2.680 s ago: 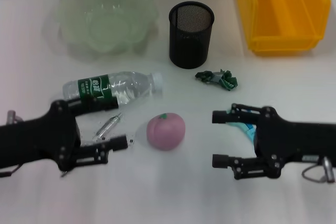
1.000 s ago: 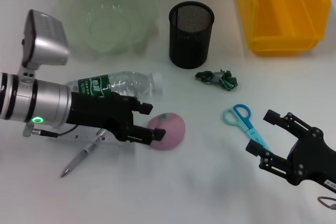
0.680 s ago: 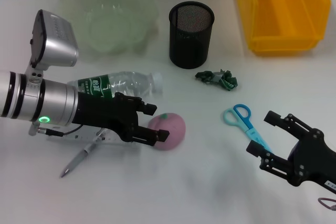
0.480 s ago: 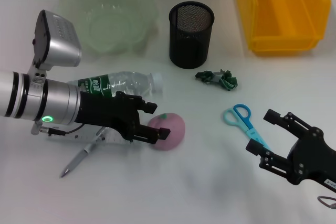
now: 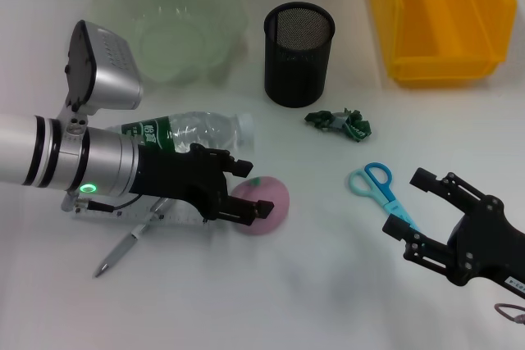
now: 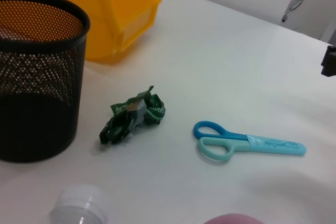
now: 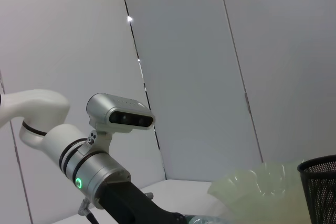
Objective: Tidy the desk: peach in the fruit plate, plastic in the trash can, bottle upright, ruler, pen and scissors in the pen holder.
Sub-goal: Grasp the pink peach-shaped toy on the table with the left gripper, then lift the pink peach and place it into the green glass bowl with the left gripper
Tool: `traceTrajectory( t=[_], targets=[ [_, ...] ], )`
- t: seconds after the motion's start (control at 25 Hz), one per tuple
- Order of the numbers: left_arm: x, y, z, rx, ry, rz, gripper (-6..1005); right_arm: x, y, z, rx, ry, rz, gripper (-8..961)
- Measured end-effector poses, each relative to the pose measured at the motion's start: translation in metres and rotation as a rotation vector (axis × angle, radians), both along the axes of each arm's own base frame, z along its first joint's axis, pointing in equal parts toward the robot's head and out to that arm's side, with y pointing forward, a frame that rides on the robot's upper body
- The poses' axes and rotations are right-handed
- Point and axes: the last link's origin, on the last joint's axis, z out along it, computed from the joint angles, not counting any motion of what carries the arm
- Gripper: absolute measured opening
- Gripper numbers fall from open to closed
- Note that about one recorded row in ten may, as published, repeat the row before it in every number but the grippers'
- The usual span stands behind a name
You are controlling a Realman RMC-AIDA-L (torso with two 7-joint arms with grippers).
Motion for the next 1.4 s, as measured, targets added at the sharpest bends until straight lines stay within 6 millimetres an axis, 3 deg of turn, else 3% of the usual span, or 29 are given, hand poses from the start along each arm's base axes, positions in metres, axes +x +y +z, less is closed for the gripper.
traceTrajectory(
  t=[0.84,1.08,1.4],
  targets=[
    [-0.0033,-0.0041,-0.0045,0.004,-0.014,-0.009,799,-0.0015,0.0046,-0.0010,0.001,-0.003,0.000,814],
    [-0.0046,-0.0037,-0.0048,0.012,-0.004,-0.024,623,-0.0020,0.0054,-0.0011,0.001,-0.003,0.002,814],
    [-0.0041,-0.0062,-0.0017,0.001,-0.014,-0.028,240,-0.0017,0.0071,-0.0014,0.005,-0.006,-0.003,814]
  ],
)
